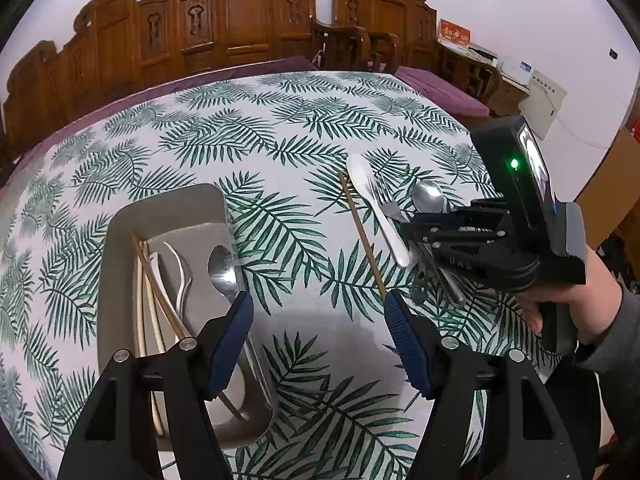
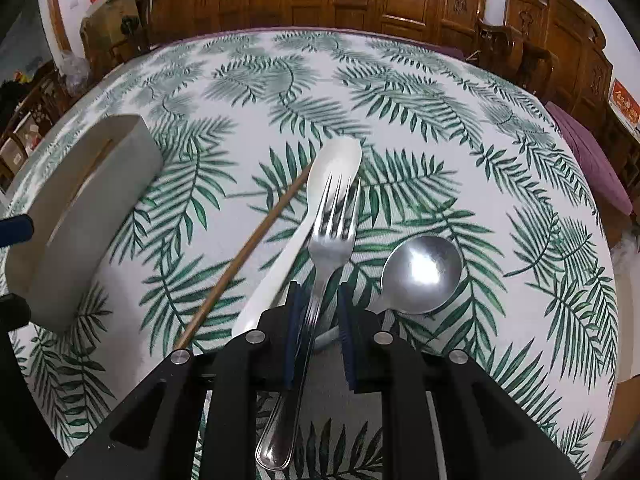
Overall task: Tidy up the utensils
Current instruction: 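Move the right gripper back to the utensils and grasp the metal fork, then grasp the last wooden chopstick with the left gripper while the right lifts the fork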
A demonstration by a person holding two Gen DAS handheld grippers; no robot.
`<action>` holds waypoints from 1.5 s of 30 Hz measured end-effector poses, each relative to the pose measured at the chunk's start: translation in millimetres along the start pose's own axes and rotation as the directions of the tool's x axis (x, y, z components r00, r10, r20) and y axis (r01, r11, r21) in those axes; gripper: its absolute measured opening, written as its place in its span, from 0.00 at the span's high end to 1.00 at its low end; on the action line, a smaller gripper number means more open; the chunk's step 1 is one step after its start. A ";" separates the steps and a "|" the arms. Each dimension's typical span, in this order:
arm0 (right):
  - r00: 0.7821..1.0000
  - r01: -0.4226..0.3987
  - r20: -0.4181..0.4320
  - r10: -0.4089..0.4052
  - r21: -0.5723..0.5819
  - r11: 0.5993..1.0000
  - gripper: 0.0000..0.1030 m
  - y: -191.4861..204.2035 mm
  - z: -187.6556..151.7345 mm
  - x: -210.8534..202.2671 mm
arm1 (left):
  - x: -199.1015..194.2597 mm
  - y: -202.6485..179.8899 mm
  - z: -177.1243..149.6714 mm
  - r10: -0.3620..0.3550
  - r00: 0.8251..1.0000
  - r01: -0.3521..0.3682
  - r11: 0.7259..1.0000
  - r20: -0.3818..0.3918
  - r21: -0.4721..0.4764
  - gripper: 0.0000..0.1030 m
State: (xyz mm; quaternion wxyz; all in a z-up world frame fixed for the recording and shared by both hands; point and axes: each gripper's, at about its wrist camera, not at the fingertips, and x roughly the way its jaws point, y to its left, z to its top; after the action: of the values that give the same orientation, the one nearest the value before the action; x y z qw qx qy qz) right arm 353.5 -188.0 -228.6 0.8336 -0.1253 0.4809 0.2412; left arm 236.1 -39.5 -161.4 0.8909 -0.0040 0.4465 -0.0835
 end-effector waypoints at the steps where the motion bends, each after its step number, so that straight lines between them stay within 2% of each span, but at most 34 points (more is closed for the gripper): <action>1: 1.000 0.002 -0.004 -0.002 0.000 1.000 0.81 0.4 -0.6 1.8 | 1.1 -0.2 0.3 -0.001 1.000 0.001 1.000 0.000 0.000 0.37; 5: 1.000 0.014 -0.007 -0.014 0.006 1.000 0.82 2.5 0.4 3.5 | 5.0 -2.2 2.5 0.000 1.000 0.000 1.000 -0.003 0.003 0.37; 9: 1.000 0.020 -0.015 -0.020 0.007 1.000 0.91 2.5 2.3 4.1 | 8.0 -5.1 4.5 0.001 1.000 -0.001 1.000 -0.005 0.007 0.37; 12: 1.000 0.018 -0.015 -0.017 0.019 1.000 0.92 0.7 1.4 2.3 | 12.5 -8.0 7.5 0.000 1.000 0.000 1.000 -0.009 0.005 0.37; 22: 0.997 -0.009 0.077 0.004 0.064 0.998 0.92 -22.3 -4.4 -36.8 | 41.3 -28.1 17.0 -0.021 0.999 0.021 1.000 -0.035 0.007 0.42; 24: 0.996 -0.013 0.084 0.007 0.065 0.998 0.92 -26.8 -6.2 -41.1 | 50.2 -32.6 19.5 -0.024 0.999 0.025 1.000 -0.048 0.008 0.53; 27: 0.996 -0.028 0.091 0.021 0.070 0.997 0.92 -33.8 -8.6 -43.8 | 64.0 -37.9 24.2 -0.024 0.998 0.025 1.000 -0.065 0.008 0.58; 30: 0.995 -0.041 0.098 0.034 0.069 0.997 0.92 -38.2 -10.7 -44.3 | 76.4 -39.4 28.7 -0.019 0.996 0.019 1.000 -0.083 0.003 0.68; 34: 0.993 -0.062 0.105 0.056 0.055 0.997 0.92 -39.5 -12.5 -43.2 | 89.3 -39.1 34.8 -0.009 0.995 0.008 1.000 -0.098 -0.006 0.71; 36: 0.992 -0.073 0.107 0.068 0.049 0.996 0.92 -39.7 -13.3 -42.7 | 95.3 -38.9 37.6 -0.005 0.994 0.004 1.000 -0.106 -0.012 0.77; 43: 0.989 -0.107 0.109 0.102 0.043 0.993 0.92 -47.0 -15.7 -41.6 | 113.7 -44.4 43.9 0.009 0.992 -0.012 1.000 -0.126 -0.022 0.81; 45: 0.989 -0.109 0.110 0.103 0.044 0.993 0.92 -49.4 -16.4 -41.7 | 117.8 -45.7 44.6 0.016 0.991 -0.019 1.000 -0.135 -0.022 0.85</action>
State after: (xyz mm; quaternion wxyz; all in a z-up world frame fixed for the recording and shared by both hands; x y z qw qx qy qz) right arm 349.6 -249.1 -202.1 0.8471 -0.0654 0.4472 0.2795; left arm 334.2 -105.5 -224.5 0.8592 -0.0045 0.5067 -0.0705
